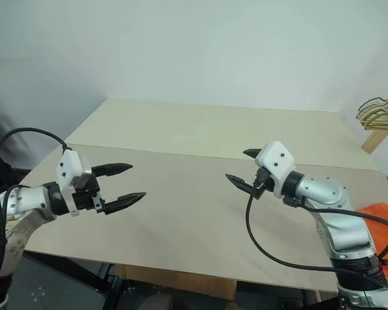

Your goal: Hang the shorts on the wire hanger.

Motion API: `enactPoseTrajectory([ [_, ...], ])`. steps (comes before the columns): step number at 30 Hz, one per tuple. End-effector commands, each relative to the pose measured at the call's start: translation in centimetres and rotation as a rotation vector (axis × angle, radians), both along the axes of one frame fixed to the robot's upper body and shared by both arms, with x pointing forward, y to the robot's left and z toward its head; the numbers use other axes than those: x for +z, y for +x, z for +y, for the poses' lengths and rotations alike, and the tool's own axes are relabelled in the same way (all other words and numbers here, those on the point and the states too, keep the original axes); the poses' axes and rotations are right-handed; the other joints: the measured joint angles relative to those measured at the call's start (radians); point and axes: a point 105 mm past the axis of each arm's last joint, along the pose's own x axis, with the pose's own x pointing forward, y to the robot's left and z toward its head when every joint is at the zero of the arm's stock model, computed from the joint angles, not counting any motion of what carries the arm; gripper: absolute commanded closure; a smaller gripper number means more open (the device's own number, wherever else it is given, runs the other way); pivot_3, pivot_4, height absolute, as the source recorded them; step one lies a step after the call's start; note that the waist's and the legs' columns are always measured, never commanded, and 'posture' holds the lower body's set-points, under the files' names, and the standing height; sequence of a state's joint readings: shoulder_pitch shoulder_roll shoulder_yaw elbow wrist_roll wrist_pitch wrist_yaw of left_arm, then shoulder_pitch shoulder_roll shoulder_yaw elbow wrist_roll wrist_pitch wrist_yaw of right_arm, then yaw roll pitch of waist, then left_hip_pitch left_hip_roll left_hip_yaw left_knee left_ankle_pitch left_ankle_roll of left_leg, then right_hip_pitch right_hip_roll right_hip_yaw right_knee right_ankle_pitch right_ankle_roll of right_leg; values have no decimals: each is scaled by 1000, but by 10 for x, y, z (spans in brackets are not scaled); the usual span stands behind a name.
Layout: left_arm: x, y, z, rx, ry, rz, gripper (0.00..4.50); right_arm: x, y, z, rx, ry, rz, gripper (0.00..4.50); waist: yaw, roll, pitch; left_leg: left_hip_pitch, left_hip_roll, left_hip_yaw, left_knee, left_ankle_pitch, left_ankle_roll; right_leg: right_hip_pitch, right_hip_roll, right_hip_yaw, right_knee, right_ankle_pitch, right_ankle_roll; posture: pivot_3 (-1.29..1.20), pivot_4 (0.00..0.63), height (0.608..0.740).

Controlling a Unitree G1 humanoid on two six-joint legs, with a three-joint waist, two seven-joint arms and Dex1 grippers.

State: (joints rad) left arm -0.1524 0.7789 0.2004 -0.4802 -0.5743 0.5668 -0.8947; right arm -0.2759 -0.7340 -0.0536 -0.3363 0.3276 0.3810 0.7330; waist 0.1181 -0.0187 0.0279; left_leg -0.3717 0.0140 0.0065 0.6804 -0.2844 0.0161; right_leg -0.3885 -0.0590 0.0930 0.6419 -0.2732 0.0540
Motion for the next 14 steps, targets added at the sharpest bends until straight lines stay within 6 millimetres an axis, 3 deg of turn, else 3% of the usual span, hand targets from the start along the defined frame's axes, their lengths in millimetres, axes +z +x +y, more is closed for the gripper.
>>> enactPoseTrajectory([
  [1,7,0,-5,-53,10,-32,0,14,-3,-7,-28,-7,-61,26,-2,0,0,0,0,1,0,0,0,0,0,0,0,0,0,159,0,740],
  [14,12,17,-24,-171,-20,-30,0,13,-21,-23,-131,1,-66,26,-51,0,0,0,0,4,0,0,0,1,1,-1,0,0,0,48,0,740],
])
